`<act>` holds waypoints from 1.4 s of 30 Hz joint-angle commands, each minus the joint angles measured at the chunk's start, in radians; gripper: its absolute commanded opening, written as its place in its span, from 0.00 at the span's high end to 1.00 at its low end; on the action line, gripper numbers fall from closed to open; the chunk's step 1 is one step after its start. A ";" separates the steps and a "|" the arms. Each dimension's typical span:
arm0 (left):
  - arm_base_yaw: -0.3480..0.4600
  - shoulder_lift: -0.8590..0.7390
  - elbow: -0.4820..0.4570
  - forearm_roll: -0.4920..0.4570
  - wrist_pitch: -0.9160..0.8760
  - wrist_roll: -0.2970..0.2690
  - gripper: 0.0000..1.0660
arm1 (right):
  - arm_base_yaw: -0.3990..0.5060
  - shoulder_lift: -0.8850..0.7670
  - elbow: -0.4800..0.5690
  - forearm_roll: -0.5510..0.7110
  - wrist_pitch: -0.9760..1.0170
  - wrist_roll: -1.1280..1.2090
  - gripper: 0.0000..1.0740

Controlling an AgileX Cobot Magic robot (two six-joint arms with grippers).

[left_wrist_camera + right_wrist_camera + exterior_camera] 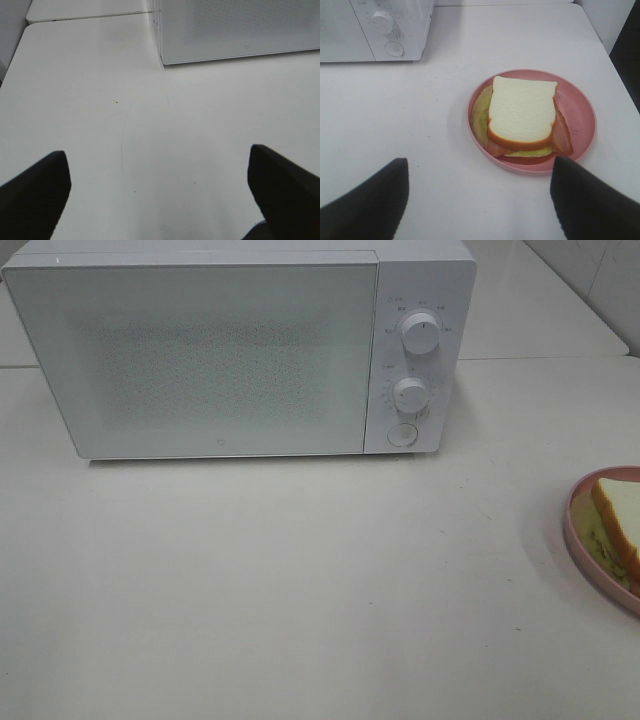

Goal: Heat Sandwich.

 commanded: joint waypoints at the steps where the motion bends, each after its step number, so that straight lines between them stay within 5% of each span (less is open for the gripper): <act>1: 0.037 -0.022 0.003 -0.013 -0.013 0.006 0.17 | -0.005 -0.026 0.001 -0.006 -0.003 -0.011 0.30; 9: 0.135 -0.023 0.003 -0.054 -0.013 0.056 0.17 | -0.005 -0.026 0.001 -0.006 -0.003 -0.011 0.30; 42: 0.136 -0.022 0.003 -0.054 -0.014 0.052 0.17 | -0.005 -0.026 0.001 -0.006 -0.003 -0.010 0.30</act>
